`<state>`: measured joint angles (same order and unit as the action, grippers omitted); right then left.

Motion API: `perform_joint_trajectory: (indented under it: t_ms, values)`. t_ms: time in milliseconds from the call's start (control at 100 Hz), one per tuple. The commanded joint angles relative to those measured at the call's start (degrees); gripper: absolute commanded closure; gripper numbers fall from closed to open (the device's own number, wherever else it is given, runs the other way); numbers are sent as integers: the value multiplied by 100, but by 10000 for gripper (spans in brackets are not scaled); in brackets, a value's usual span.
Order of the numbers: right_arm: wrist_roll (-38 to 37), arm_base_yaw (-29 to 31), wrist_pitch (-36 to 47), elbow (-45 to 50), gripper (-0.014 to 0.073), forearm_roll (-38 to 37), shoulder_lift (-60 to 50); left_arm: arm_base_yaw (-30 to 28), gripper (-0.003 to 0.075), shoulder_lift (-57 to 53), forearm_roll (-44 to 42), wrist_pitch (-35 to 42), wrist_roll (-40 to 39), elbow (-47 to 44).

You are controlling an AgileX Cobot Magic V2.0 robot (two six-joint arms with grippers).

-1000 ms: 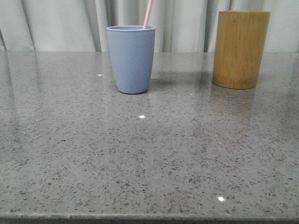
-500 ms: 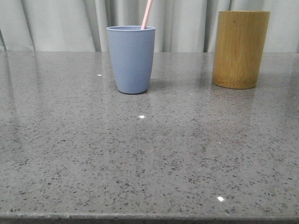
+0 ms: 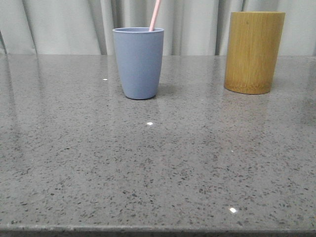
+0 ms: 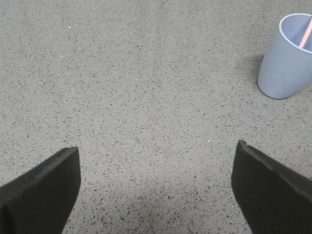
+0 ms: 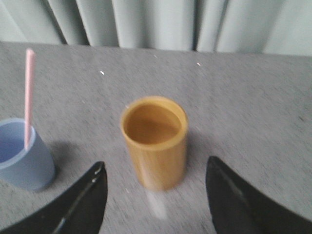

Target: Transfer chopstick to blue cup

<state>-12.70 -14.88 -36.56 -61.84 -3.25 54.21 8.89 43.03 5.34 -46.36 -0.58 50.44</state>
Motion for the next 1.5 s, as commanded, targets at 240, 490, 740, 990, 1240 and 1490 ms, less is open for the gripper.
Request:
perform_joint_trajectory:
  t_ms: [240,490,740,990,1240,1490]
  values:
    - [66,174,-843,896,138,-238,-1877,-13,113,-20,29,414,-67,149]
    - [66,174,-938,923,144,-317,-2082,-13,113,-20,29,414,-67,149]
    - [66,174,-938,923,452,-317,-2082,-13,254,12,29,414,-67,149]
    - [66,174,-938,923,662,-317,-2082,-13,738,16,29,414,-67,149]
    - [66,174,-938,923,662,-317,-2082,-13,739,16,29,414,-67,149]
    - [66,174,-938,923,662,-317,-2082,-13,739,16,29,414,-67,149]
